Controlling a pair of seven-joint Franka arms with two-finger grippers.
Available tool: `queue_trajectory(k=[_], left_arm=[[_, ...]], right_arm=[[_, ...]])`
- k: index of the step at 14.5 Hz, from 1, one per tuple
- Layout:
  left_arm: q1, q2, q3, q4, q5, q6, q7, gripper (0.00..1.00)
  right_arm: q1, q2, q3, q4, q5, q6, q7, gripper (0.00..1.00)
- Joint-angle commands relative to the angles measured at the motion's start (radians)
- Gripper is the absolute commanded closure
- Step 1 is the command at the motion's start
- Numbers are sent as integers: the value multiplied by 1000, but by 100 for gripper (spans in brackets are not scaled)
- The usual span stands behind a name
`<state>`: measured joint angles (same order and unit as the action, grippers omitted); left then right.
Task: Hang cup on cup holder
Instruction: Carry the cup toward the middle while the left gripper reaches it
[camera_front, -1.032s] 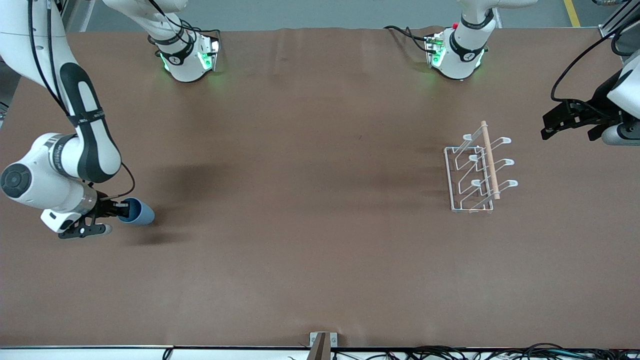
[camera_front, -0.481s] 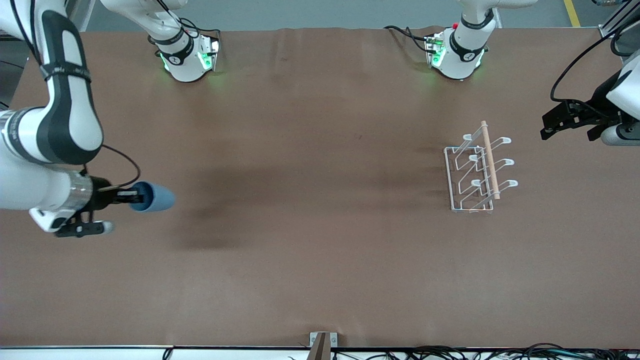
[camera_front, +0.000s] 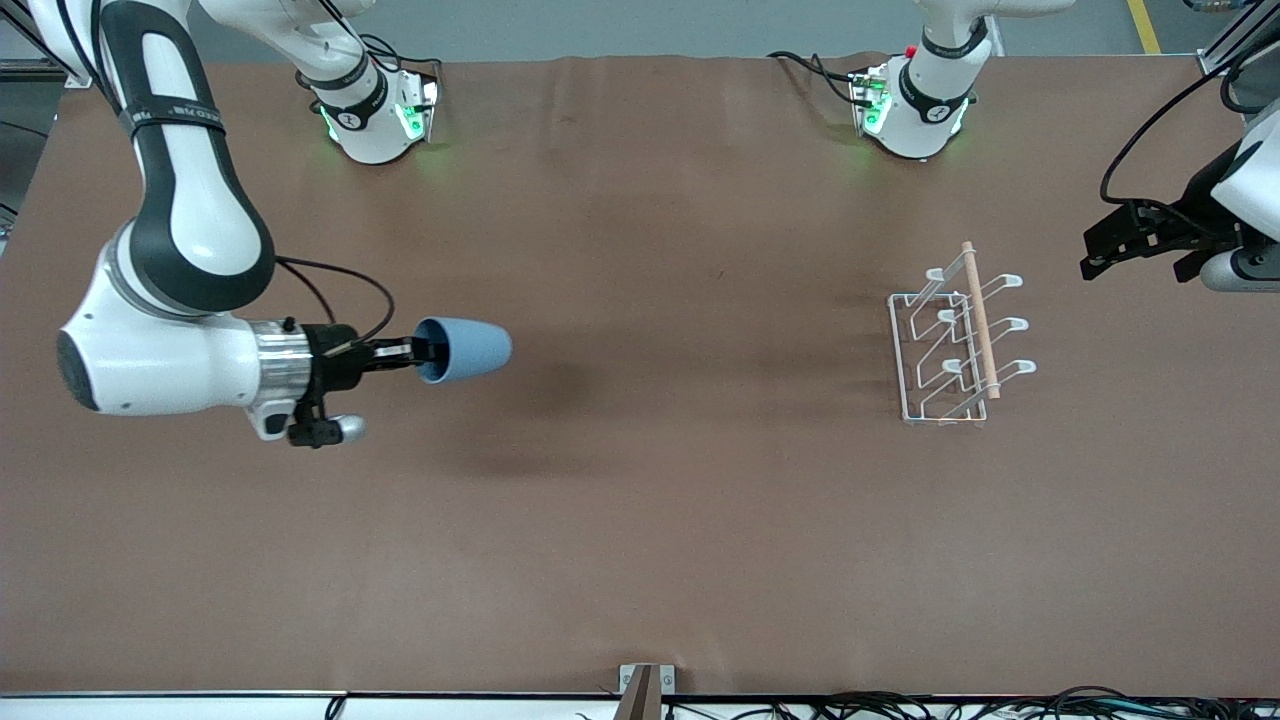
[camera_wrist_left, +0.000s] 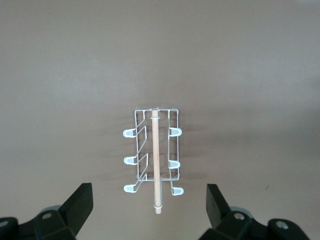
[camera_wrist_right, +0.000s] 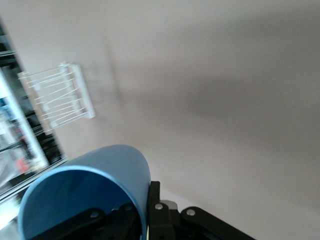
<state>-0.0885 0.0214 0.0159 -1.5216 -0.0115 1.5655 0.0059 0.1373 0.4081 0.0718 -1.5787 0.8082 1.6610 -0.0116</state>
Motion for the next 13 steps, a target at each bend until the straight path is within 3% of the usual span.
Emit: queue_trajectory(k=[1,4,7,10,13], left_arm=[[-5,11,-19,21,8,-10,126,0],[-4,51,-100,21,8,-10,262,0],[4,45,-206,24,1,-42,334,0],[-10,55,-269,50,-102,-56,329,0],[-54,90,-376,52,-105,-56,336,0]], right_arm=[[-10,-5,88,-55,176,11,13,99],[18,-5,141,-142,389,77,9,100],[24,12,232,-165,517,186,9,100],[24,38,276,-164,595,218,-27,100],[25,63,308,-167,640,217,-96,99]])
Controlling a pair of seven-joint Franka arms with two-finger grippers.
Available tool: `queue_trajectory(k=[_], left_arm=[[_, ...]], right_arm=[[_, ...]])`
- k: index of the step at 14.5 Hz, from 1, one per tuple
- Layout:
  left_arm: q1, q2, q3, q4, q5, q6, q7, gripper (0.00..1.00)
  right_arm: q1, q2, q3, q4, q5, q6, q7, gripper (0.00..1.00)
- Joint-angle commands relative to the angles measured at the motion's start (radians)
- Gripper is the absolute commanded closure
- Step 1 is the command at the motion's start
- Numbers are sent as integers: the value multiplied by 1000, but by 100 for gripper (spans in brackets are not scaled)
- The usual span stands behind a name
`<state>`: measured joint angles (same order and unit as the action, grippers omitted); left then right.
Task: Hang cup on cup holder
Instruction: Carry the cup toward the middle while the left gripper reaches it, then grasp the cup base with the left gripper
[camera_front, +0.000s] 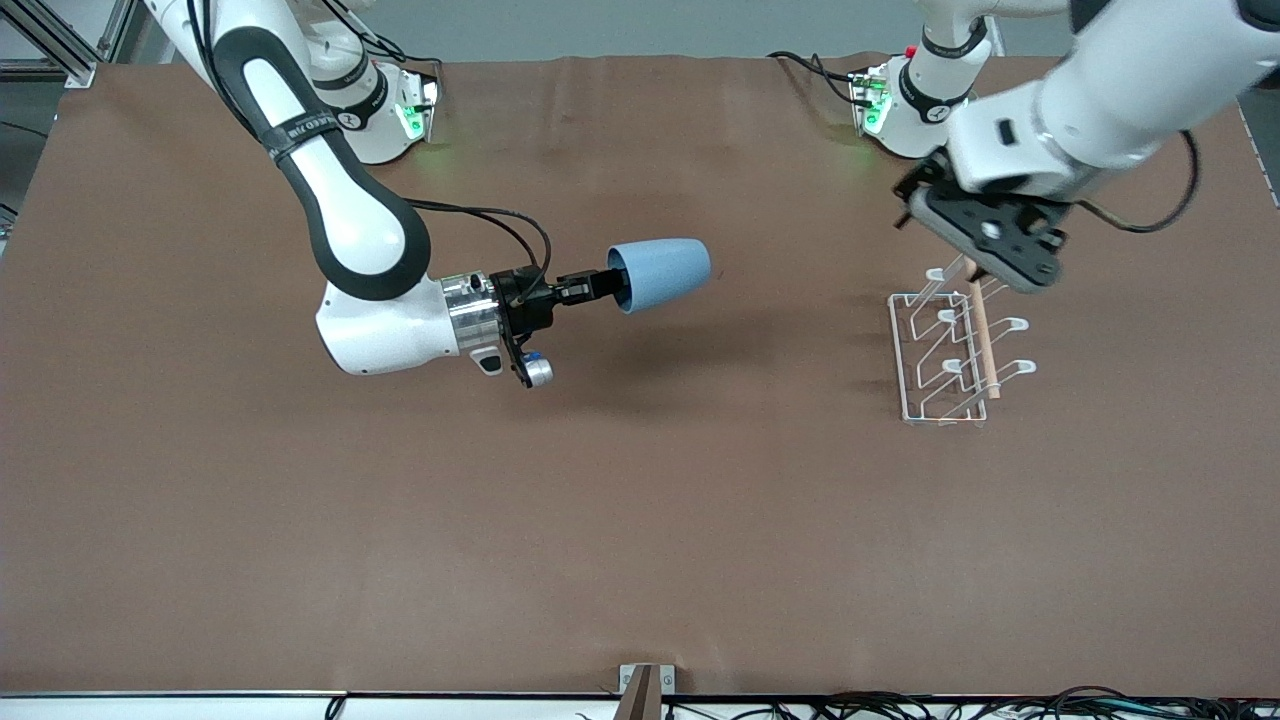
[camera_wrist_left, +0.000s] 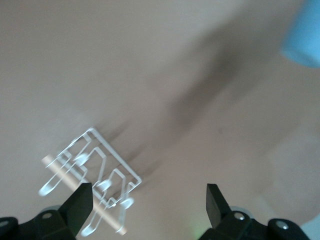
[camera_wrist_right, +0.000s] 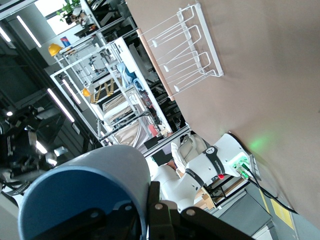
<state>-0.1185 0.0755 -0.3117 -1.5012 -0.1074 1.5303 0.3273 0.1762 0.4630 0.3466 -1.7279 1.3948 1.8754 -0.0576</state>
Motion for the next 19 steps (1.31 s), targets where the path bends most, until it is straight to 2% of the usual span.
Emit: queue_trajectory(k=[1,4,7,14,16,19], left_arm=[[-36,43,-70,32,-20,-16,18,0],[-67,82,-142,32,-66,34,15,0],[-95,151,-182,30,-64,109,15,0],[-174,236,-182,30,-42,283,32,0],[-207,257,-182,29,7,301,32,0],[-219,276,-184,29,14,335,44,0]], right_arm=[[-14,8,38,-27,68,5,-54,99],[-11,8,40,-30,70,7,-57,99],[-11,8,41,-30,72,7,-59,99],[-11,8,41,-30,72,7,-67,99],[-11,8,41,-30,72,7,-67,99],[-11,8,41,-30,72,7,-67,99]])
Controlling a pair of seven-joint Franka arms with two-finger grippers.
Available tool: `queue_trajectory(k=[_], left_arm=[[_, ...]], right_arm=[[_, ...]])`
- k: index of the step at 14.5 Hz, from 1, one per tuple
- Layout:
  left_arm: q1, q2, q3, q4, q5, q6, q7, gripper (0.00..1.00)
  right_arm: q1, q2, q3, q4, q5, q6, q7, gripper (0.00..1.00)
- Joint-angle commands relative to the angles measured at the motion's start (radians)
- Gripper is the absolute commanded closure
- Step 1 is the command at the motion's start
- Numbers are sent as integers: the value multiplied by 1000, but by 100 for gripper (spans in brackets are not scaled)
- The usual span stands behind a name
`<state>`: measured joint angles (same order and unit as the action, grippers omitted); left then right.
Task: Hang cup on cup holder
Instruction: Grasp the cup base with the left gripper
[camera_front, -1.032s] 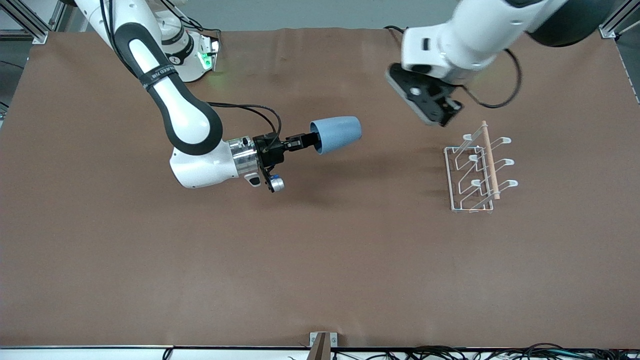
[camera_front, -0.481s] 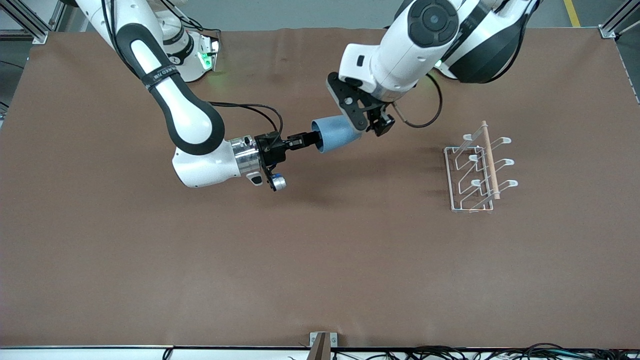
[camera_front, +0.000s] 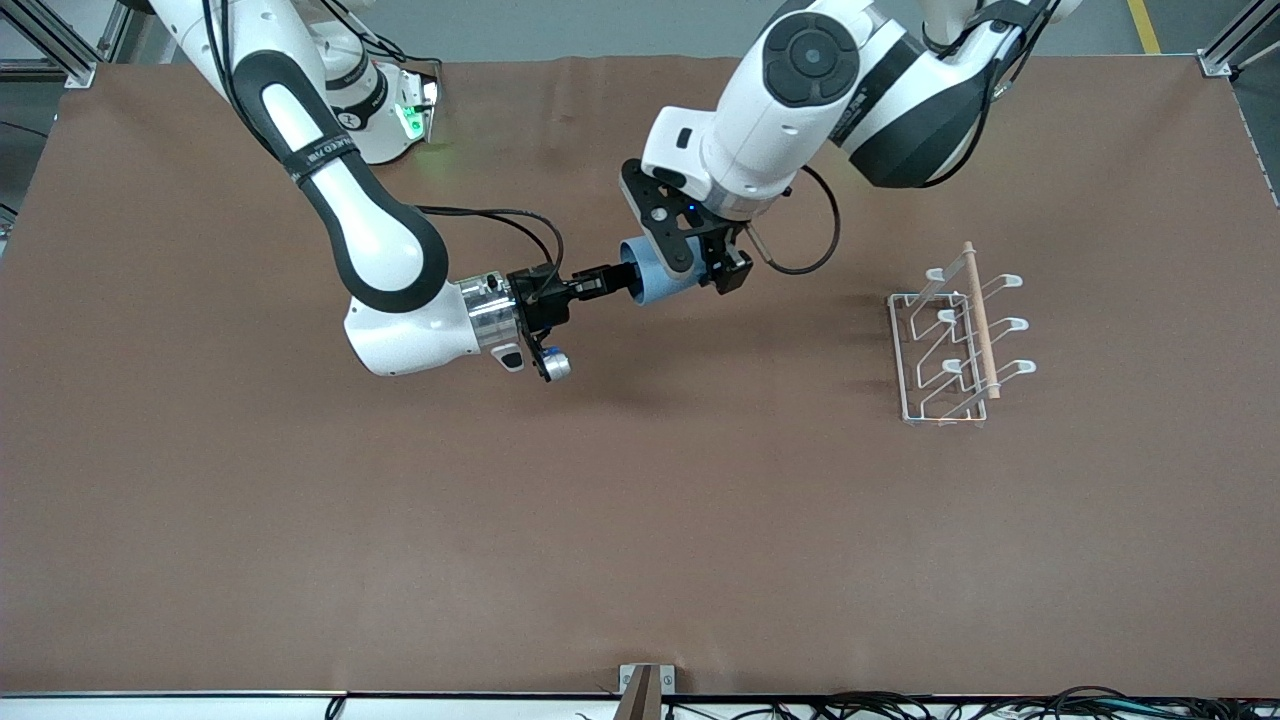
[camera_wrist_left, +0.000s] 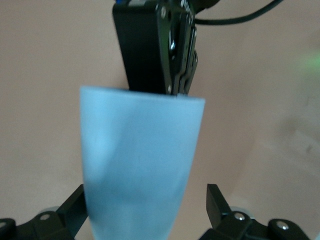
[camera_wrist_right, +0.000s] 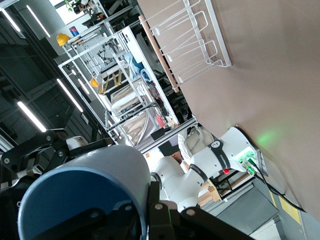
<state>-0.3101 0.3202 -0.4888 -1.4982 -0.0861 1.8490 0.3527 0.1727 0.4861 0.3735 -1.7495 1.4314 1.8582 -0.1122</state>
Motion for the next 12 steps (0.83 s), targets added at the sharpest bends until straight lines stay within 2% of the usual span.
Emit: queue_trajectory(k=[1,2,3,5,6,8,9,10,11,12], left_arm=[[-27,40,-8,27,-7,27,35,1],[-27,46,-8,26,-7,50,69,8],[-27,46,-7,22,-9,59,107,31],[-26,46,-7,21,-21,58,121,61],[-11,49,-7,15,-44,52,106,79],[-14,48,-7,15,-47,49,101,94],[-15,46,-5,15,-47,49,103,94],[-6,45,-5,16,-43,47,104,98],[-7,40,-4,18,-35,33,107,98],[-7,36,1,16,-35,13,109,98]], right_arm=[[-7,-15,15,-8,35,24,-12,99],[-7,-15,15,-10,35,24,-12,99],[-7,-15,15,-8,37,24,-12,99],[-7,-15,15,-8,35,24,-12,99],[-7,-15,15,-8,35,24,-12,99],[-7,-15,15,-8,35,30,-11,97],[-6,-15,15,-8,34,32,3,77],[-5,-15,15,-8,34,33,2,15],[-5,-15,15,-10,32,36,3,0],[-9,-15,15,-10,27,35,3,0]])
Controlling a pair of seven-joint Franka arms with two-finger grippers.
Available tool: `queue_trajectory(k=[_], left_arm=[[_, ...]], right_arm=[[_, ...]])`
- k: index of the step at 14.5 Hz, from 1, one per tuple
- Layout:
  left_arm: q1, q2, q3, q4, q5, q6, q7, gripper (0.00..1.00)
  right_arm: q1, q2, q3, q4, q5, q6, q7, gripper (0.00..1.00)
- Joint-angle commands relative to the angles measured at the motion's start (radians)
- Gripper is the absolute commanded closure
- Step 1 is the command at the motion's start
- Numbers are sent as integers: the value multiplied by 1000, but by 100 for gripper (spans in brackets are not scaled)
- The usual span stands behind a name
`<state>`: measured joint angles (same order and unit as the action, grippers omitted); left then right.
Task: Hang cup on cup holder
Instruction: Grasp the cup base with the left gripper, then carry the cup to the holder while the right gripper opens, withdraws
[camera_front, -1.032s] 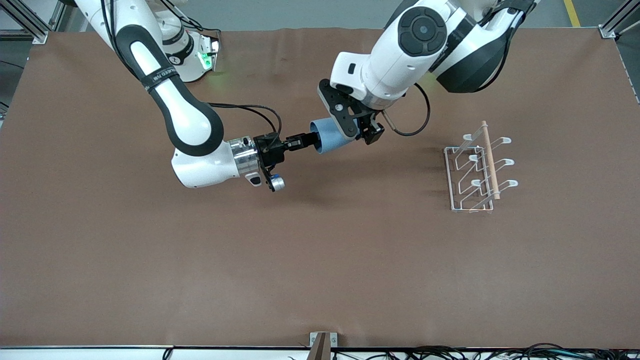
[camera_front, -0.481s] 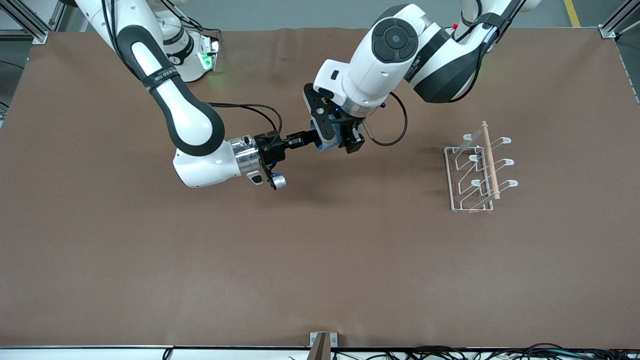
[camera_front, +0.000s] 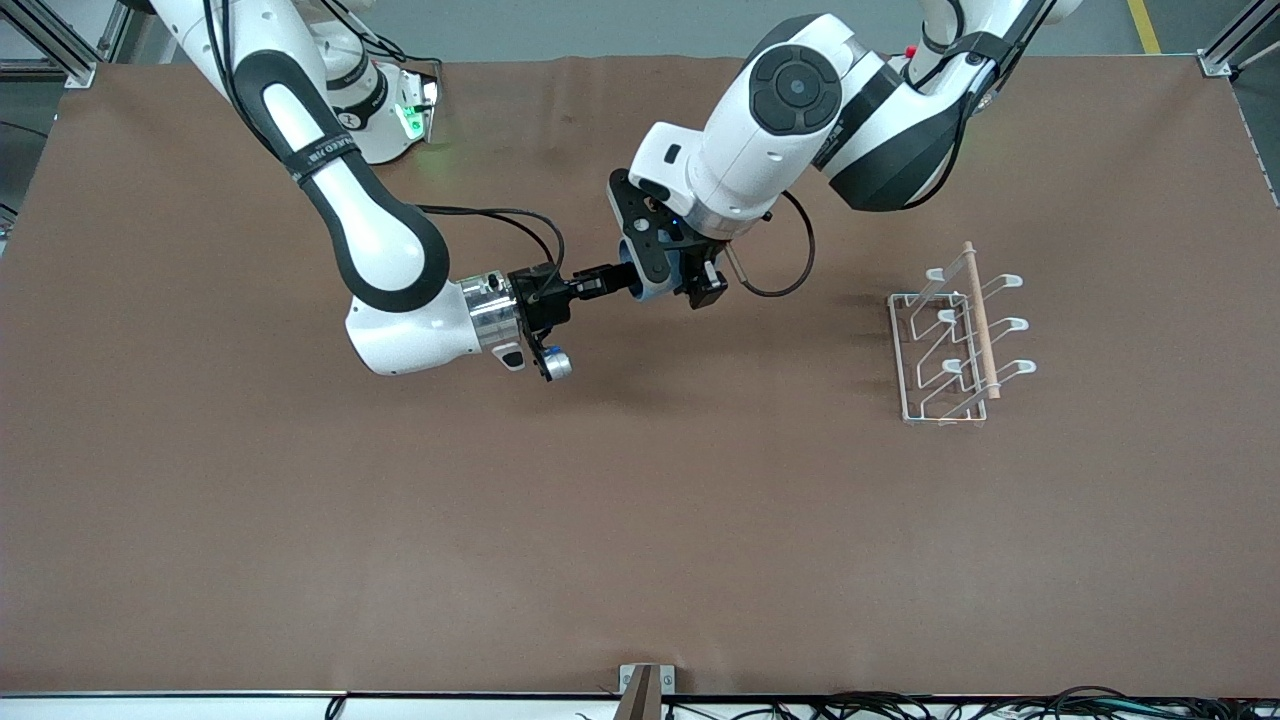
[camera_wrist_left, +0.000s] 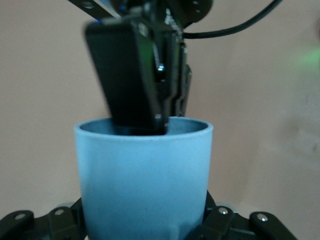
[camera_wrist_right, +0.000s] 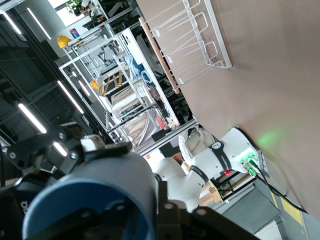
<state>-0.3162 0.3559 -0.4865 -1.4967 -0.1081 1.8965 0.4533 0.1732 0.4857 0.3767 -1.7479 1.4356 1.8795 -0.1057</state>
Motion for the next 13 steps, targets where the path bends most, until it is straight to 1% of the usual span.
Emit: queue_trajectory(k=[1,2,3,4,5,6,7,8,10,12,13], left_arm=[[3,-1,-1,15,-13,-56,2,99],[5,-2,3,16,-12,-77,4,99],[11,-5,11,16,16,-95,13,98],[17,-8,9,18,69,-112,24,97],[37,-11,9,18,105,-140,39,89],[52,-14,9,18,137,-170,66,98],[52,-14,9,19,213,-198,108,100],[52,-14,6,16,285,-218,135,100],[54,-5,11,13,385,-299,171,100],[65,3,17,4,535,-391,177,100],[77,5,17,-26,606,-410,179,100]], right_arm=[[-17,-19,10,-10,19,12,-3,0],[-26,-28,8,-10,14,10,-2,0],[-40,-33,4,-10,-1,10,9,0],[-62,-41,2,-8,-33,6,32,0],[-87,-45,4,-5,-82,3,56,0],[-109,-58,2,-2,-139,1,85,0],[-128,-77,-2,-2,-183,1,116,0],[-139,-94,-19,-1,-239,1,150,0],[-135,-137,-86,-2,-343,3,194,0],[-133,-173,-155,-1,-511,6,215,0],[-133,-183,-189,5,-615,7,215,0]])
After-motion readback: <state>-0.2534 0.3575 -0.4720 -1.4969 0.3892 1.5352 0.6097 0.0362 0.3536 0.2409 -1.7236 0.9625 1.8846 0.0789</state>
